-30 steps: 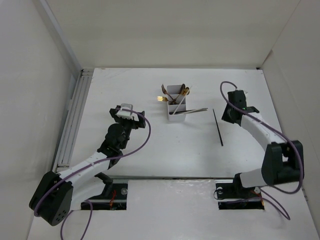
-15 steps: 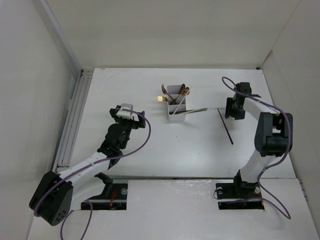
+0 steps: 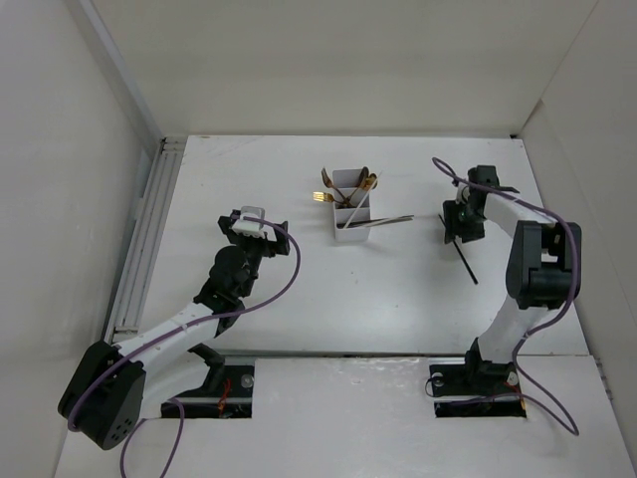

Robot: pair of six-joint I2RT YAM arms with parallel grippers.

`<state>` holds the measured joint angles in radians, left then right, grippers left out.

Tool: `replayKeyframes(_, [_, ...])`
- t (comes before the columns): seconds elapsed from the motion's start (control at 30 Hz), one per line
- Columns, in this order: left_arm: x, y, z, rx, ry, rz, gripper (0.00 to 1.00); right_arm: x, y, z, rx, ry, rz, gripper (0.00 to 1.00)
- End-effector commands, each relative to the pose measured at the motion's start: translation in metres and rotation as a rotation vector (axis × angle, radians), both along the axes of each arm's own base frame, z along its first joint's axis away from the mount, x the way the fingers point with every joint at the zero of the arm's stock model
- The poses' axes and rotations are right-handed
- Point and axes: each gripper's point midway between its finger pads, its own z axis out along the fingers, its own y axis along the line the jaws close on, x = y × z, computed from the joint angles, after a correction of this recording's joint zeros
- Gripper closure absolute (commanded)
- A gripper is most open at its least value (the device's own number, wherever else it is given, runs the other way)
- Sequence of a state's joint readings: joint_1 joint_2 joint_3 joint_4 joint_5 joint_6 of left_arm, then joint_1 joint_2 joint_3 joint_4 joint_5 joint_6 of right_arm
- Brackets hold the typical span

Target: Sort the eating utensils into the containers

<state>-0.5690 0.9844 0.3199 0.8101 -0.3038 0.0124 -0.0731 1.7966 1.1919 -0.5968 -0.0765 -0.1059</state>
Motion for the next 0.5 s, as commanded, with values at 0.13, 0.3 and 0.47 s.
replayKeyframes(0.13, [-0.001, 0.001, 0.009, -0.012, -0.037, 0.002, 0.11, 0.004, -0.021, -0.007, -0.087, 0.054, -0.002, 0.49])
replayKeyframes(0.3, [-0.002, -0.001, 0.009, -0.012, -0.037, -0.008, 0.11, 0.005, -0.029, -0.006, -0.126, 0.069, -0.025, 0.61])
replayKeyframes(0.47, [-0.002, -0.001, 0.009, -0.012, -0.037, -0.008, 0.11, -0.009, -0.034, -0.017, -0.193, 0.124, -0.038, 0.66])
